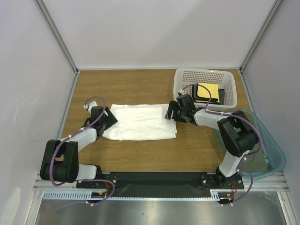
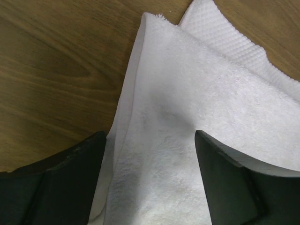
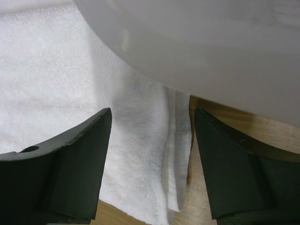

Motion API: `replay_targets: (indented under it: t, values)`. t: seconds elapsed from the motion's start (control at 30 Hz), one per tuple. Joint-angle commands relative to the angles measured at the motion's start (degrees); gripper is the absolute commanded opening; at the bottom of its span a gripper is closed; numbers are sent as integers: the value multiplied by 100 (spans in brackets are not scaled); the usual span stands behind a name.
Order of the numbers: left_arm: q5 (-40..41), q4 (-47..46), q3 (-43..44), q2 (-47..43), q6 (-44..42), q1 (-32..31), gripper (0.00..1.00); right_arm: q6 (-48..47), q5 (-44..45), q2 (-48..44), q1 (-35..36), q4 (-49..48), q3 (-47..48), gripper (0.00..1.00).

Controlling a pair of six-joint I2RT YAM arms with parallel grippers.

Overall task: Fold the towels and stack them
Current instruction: Neatly place the folded towel into the bin

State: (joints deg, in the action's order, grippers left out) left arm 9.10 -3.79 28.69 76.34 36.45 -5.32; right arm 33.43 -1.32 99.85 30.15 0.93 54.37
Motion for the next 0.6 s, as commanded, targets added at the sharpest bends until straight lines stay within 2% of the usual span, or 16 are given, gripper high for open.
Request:
replay_targets:
  t: [0.0, 0.03, 0.07, 0.23, 0.4, 0.43, 0.47, 0.57]
  values:
    - [-189, -148, 225, 66, -23, 58, 77, 190, -158, 96, 17, -348, -111, 72]
    - [-207, -148, 242, 92, -76, 58, 72, 199, -167, 122, 26, -356, -111, 69]
    - [-225, -148, 251, 109, -94, 66, 68, 216, -201, 148, 26, -357, -111, 60]
    - [-339, -148, 260, 171, -129, 84, 53, 278, -316, 184, 43, -313, -102, 38]
    - [-444, -385, 225, 162, -164, 84, 22, 234, -202, -53, 52, -181, -128, 1]
    - [-462, -385, 303, 197, -208, 75, 15, 182, -202, -115, 52, -137, -111, 0]
    - [-471, -403, 348, 276, -226, 84, 0, 155, -158, -246, 52, -111, -76, 0]
    - [-594, -587, 401, 312, -270, 75, 0, -20, -105, -614, 52, 214, 144, 0]
